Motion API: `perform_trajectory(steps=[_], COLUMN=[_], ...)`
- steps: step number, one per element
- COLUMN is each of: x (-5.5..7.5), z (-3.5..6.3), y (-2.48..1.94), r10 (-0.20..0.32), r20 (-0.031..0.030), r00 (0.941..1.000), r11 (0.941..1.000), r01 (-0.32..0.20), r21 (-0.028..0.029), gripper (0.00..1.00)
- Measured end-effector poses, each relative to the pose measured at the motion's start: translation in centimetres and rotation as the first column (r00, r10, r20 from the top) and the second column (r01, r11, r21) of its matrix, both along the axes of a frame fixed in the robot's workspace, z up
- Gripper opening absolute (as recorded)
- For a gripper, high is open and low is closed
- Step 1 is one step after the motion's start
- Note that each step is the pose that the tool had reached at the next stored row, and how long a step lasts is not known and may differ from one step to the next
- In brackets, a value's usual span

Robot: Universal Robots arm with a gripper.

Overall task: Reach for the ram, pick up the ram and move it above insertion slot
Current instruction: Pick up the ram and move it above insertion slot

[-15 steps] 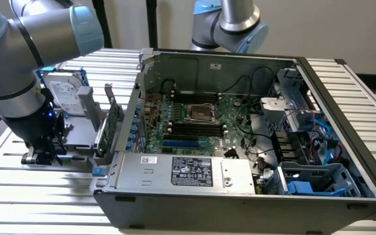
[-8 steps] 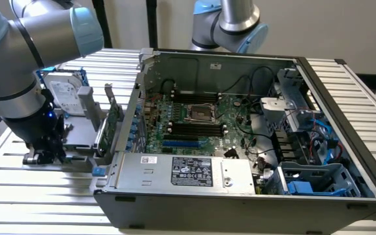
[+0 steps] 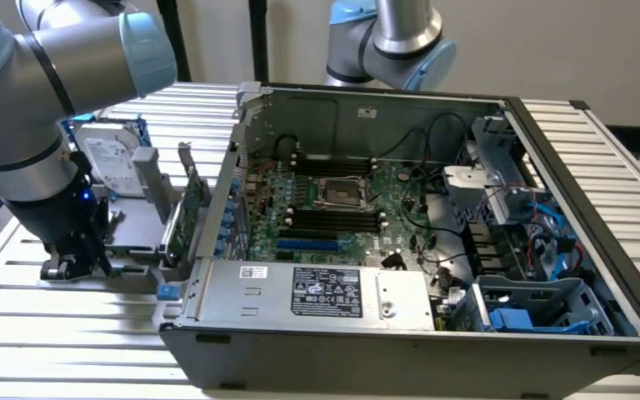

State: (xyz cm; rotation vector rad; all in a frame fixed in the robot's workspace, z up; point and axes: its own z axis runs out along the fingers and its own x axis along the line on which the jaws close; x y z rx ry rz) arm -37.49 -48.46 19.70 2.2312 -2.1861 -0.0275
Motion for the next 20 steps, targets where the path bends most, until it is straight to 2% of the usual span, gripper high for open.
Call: perform_trajectory(steps=[10,20], x=[0.0,0.0], z=[0.04,1.23], y=[0.0,0.0], r10=[0.0,0.0], r20=[0.0002,0.0], r00=[1.0,1.0], r11=[1.0,1.0], r01=[0.0,0.0], r21=[0.0001,0.0004], gripper=[0.13,0.13])
